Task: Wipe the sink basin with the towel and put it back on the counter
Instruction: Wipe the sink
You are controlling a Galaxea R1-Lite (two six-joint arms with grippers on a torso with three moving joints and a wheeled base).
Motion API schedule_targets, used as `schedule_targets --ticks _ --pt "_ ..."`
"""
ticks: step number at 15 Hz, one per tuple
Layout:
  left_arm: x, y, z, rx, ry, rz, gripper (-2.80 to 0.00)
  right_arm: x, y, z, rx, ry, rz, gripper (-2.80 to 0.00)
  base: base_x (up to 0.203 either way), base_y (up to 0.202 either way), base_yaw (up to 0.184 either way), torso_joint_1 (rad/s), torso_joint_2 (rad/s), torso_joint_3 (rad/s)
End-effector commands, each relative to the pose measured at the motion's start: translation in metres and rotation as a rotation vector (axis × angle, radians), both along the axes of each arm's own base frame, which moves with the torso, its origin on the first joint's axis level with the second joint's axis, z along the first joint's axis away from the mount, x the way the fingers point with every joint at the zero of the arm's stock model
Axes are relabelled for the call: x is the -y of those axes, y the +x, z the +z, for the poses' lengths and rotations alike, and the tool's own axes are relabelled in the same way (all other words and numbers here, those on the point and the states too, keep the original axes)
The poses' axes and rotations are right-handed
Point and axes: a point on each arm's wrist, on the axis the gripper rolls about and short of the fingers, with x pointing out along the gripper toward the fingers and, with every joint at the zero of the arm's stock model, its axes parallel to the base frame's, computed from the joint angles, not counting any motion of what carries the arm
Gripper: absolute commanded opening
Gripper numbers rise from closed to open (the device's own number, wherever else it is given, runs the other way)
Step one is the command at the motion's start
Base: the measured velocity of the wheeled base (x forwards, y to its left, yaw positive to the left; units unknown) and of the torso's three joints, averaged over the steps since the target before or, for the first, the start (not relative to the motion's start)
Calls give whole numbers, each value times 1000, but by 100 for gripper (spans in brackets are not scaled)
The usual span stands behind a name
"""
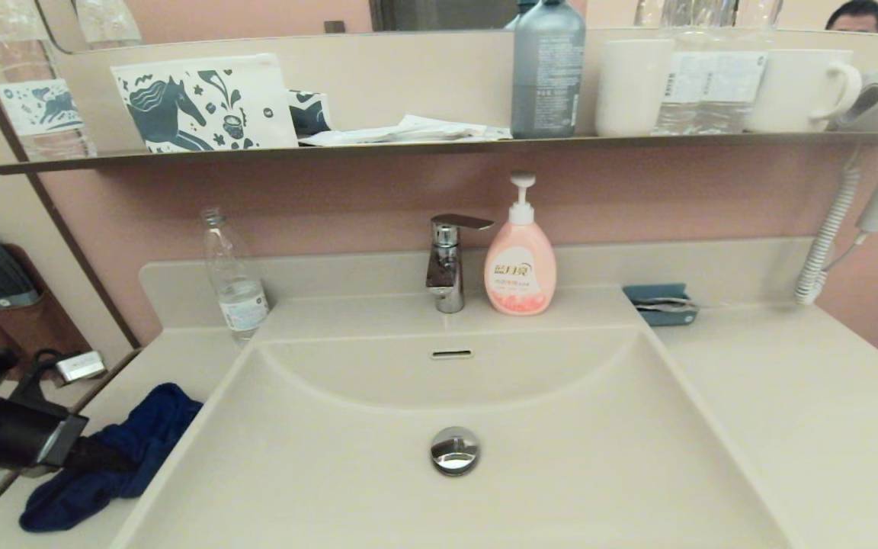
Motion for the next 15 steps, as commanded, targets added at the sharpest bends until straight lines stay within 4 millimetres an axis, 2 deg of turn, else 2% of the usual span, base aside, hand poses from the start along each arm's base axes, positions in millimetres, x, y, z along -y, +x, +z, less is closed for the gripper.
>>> schedule_targets --ticks 1,4,7,12,15 --pt "1 -17 5 2 8 9 -280 0 0 0 0 -1 1 -280 0 0 0 0 0 0" --pt "0 -30 9 -3 10 37 -280 0 0 0 0 -1 1 -280 0 0 0 0 0 0" --pt "4 -30 11 24 -12 37 -280 0 0 0 -1 -1 1 -280 0 0 0 0 0 0" --pt "16 -2 11 67 -20 -34 -280 0 0 0 -1 -1 1 -280 0 0 0 0 0 0" --pt "19 28 12 74 -16 -38 -280 0 0 0 -2 -1 1 -280 0 0 0 0 0 0"
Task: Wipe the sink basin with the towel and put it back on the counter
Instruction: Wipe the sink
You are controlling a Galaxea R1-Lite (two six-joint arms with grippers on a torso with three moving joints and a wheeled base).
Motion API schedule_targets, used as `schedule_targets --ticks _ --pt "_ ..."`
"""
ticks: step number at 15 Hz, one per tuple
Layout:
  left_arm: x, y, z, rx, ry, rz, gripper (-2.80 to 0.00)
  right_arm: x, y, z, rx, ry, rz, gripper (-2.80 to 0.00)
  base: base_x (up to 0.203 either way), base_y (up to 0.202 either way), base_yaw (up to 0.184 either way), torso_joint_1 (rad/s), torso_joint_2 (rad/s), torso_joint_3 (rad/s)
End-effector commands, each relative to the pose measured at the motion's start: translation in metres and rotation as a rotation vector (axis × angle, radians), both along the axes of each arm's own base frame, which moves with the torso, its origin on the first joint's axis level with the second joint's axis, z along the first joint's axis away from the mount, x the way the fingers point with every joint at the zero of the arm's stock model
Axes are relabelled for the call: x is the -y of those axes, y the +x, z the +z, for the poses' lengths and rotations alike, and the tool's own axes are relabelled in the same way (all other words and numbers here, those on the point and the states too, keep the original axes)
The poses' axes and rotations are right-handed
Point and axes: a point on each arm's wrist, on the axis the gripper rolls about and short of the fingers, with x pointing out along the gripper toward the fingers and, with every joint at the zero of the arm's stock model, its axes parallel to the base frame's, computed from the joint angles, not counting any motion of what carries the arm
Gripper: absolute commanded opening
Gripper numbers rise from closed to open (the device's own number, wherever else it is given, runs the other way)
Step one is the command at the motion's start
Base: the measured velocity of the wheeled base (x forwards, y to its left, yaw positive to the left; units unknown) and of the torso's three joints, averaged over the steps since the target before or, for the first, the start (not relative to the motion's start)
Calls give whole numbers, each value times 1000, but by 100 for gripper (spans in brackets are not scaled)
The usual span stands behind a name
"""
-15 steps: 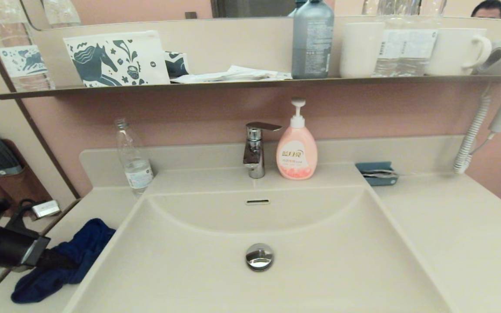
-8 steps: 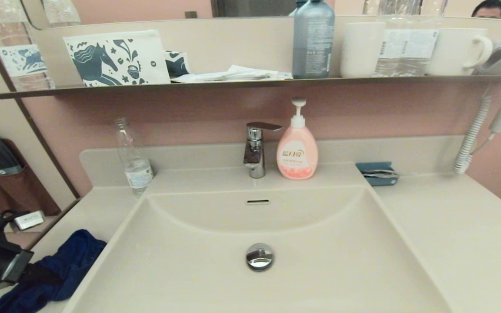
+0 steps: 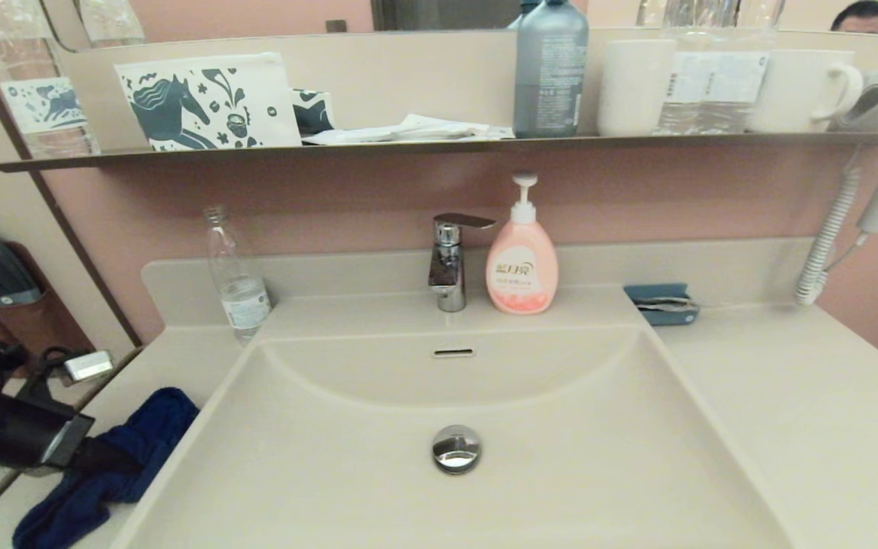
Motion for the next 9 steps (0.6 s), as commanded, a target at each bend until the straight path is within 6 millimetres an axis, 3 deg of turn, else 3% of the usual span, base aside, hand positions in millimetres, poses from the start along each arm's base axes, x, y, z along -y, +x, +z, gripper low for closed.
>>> schedule_targets --ticks 1,9 --pt "1 25 -3 15 -8 -16 -280 0 0 0 0 -1 1 -280 0 0 0 0 0 0" --pt "-4 101 -4 61 10 67 -280 0 0 0 0 -1 1 -280 0 0 0 0 0 0"
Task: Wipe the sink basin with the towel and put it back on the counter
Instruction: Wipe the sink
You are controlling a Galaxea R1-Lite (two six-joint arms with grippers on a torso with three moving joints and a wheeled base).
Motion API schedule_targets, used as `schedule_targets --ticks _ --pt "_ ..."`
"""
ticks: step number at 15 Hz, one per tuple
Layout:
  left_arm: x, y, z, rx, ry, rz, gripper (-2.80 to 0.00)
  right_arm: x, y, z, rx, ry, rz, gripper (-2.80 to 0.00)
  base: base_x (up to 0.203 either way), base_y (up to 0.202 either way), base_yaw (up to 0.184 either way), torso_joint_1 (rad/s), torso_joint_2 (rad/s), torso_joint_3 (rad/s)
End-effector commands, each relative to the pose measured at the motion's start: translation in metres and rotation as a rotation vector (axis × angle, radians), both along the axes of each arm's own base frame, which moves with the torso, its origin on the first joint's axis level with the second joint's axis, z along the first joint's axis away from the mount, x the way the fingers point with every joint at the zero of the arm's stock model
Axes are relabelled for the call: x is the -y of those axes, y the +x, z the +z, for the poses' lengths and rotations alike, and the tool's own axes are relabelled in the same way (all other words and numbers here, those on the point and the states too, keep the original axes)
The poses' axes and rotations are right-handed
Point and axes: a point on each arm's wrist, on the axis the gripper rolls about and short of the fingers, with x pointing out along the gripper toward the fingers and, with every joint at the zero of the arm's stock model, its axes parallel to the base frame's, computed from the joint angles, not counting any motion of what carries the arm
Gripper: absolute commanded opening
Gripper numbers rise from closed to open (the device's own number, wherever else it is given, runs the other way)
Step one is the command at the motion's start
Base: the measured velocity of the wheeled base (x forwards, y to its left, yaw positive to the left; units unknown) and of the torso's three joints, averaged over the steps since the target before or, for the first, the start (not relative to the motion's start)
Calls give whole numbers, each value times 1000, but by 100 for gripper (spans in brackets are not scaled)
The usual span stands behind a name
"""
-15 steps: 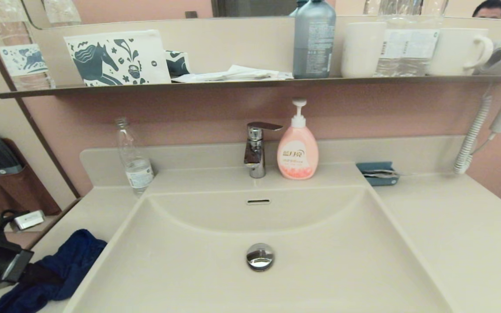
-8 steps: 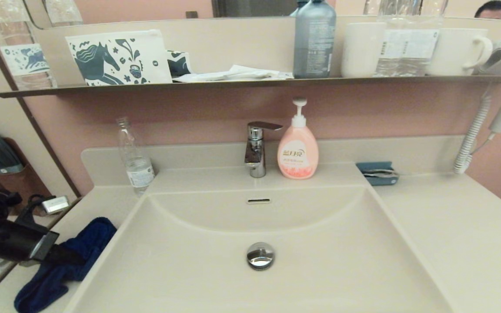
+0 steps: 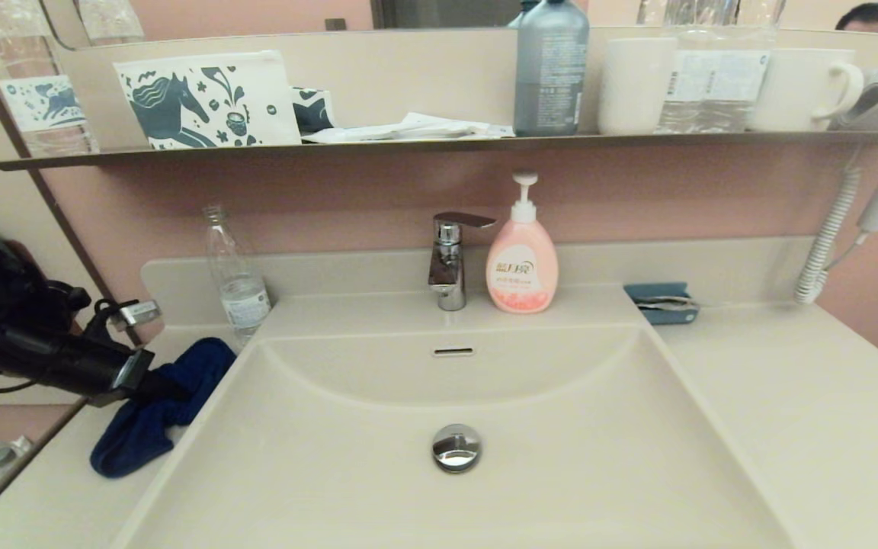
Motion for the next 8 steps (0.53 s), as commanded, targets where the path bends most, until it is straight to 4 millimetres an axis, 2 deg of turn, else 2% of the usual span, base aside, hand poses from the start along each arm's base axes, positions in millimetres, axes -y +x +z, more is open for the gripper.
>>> schedule_targets --ticks 1,6,8 --pt "2 22 -10 -18 -19 29 -280 0 0 0 0 -1 -1 -280 0 0 0 0 0 0" --pt "-6 52 -9 67 19 79 -280 0 0 0 0 -1 1 -280 0 0 0 0 0 0" --pt "-8 52 -8 66 40 102 -280 0 0 0 0 -1 1 -280 0 0 0 0 0 0"
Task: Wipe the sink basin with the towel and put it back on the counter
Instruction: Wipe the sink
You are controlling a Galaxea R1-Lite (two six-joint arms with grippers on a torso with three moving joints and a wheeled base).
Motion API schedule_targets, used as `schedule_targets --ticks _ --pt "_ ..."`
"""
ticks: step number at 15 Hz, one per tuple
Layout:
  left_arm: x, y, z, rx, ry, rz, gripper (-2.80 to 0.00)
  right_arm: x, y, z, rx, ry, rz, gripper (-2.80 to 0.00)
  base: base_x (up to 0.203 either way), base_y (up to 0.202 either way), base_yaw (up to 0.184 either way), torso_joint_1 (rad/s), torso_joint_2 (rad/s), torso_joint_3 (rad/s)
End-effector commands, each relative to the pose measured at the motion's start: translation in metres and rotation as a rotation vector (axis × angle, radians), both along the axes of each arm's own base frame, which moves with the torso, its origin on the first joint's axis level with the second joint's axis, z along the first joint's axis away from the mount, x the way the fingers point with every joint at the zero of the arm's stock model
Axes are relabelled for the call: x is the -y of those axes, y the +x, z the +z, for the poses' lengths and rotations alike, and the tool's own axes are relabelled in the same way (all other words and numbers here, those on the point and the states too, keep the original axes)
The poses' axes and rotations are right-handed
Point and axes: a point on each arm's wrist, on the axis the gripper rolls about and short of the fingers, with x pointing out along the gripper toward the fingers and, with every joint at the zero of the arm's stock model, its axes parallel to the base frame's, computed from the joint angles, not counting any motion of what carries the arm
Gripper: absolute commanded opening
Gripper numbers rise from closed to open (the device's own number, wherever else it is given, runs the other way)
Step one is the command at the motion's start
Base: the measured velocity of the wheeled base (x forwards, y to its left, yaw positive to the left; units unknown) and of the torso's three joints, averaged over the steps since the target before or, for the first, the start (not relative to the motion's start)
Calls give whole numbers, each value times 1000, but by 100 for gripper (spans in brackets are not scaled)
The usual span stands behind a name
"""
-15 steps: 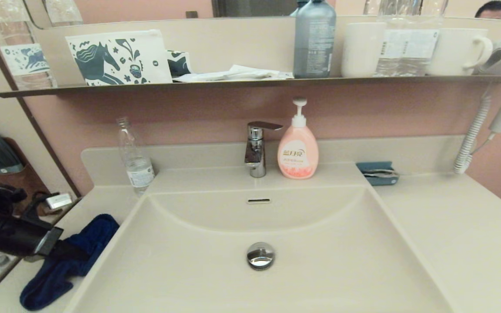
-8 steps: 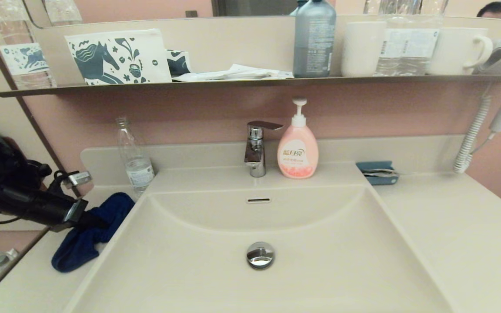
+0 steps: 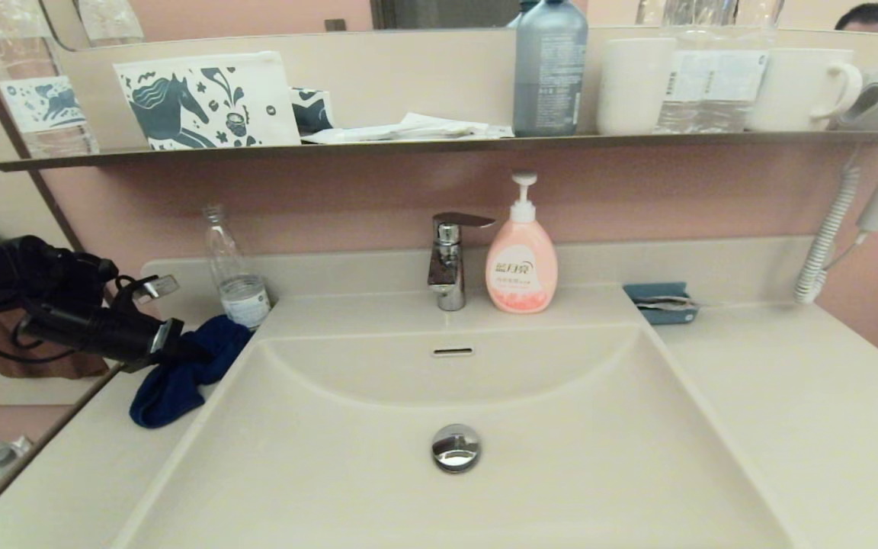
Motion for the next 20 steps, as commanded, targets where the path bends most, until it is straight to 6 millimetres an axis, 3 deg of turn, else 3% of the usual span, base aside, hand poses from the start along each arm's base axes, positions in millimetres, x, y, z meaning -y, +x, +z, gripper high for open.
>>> schedule_targets --ticks 1,7,14,20 --pt "-1 -2 -6 -35 -9 4 -280 0 0 0 0 -1 1 -280 0 0 0 0 0 0" --pt "-9 -39 6 -231 -61 31 -280 0 0 0 0 -1 1 -280 0 0 0 0 0 0" --pt "-9 -92 43 -367 17 95 -280 0 0 0 -1 -1 1 -280 0 0 0 0 0 0" --pt "-20 -130 36 -464 107 168 -280 0 0 0 0 -1 2 -280 0 0 0 0 0 0"
